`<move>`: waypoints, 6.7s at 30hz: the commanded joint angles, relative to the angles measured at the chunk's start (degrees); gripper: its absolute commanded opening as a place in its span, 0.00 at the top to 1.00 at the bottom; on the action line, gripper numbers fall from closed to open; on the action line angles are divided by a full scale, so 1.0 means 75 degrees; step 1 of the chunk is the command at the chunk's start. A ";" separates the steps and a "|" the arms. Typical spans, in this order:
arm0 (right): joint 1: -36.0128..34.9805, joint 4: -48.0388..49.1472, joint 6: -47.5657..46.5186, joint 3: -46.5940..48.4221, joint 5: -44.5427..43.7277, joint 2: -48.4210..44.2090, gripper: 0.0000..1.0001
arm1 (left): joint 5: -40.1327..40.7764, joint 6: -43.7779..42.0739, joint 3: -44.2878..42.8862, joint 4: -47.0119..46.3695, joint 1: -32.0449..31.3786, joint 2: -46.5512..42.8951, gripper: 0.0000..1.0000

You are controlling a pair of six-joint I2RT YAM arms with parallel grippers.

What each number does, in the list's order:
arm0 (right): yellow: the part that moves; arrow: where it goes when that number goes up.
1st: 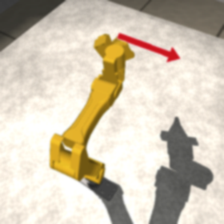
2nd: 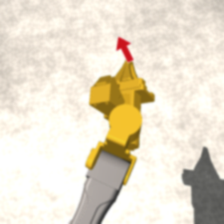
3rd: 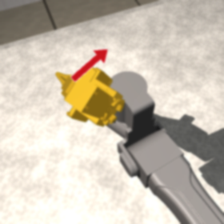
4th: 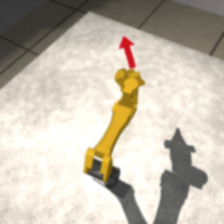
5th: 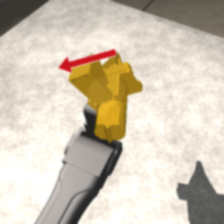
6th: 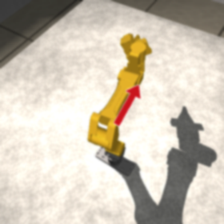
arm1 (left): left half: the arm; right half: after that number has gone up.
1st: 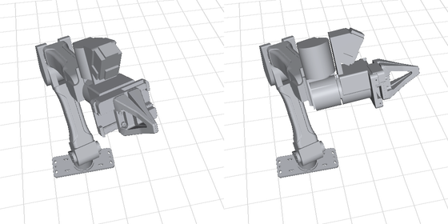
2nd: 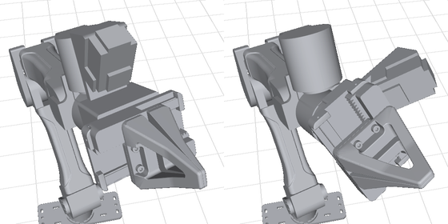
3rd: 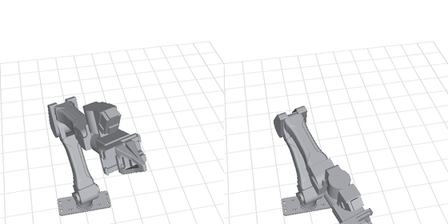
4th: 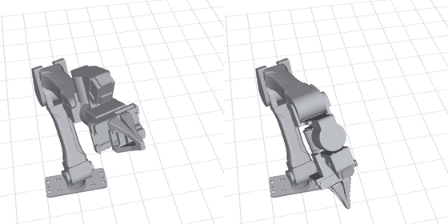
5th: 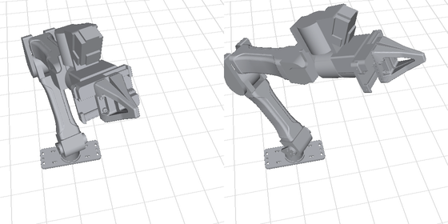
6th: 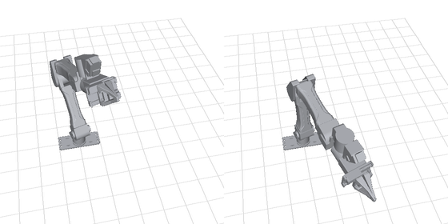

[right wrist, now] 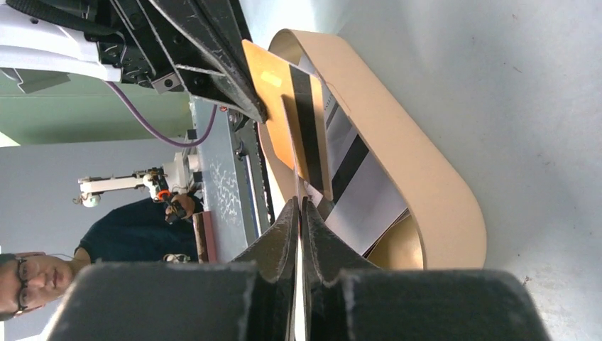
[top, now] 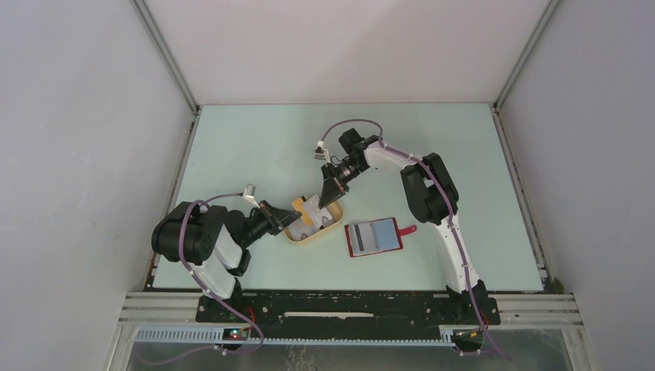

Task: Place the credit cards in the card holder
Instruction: Place the credit card in the storage box, then insert the credit card into the card holder.

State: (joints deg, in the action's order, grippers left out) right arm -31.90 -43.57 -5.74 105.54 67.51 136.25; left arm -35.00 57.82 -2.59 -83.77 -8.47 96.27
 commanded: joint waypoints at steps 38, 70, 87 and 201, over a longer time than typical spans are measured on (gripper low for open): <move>0.0220 -0.1023 -0.1476 -0.0028 0.0141 -0.1830 1.00 | 0.1934 -0.1678 0.0581 0.6102 0.0025 -0.5714 0.53; 0.0713 0.1894 -0.0270 -0.4406 0.0948 -0.6071 1.00 | 0.2314 -0.1021 -0.0210 0.4224 -0.3028 -0.8286 0.25; 0.0736 0.1994 -0.0117 -0.4415 0.1461 -0.5862 1.00 | 0.2907 -0.0315 -0.1488 0.1808 -0.3934 -0.4765 0.39; 0.2074 -0.0892 -0.3373 -0.5540 -0.4544 -0.5656 0.67 | 0.7456 0.0269 -0.2989 0.2162 -0.6922 0.0968 1.00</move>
State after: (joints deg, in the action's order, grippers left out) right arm -15.88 -49.98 -31.57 62.00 33.82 93.67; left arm 20.36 59.09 -23.11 -67.42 -59.99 103.13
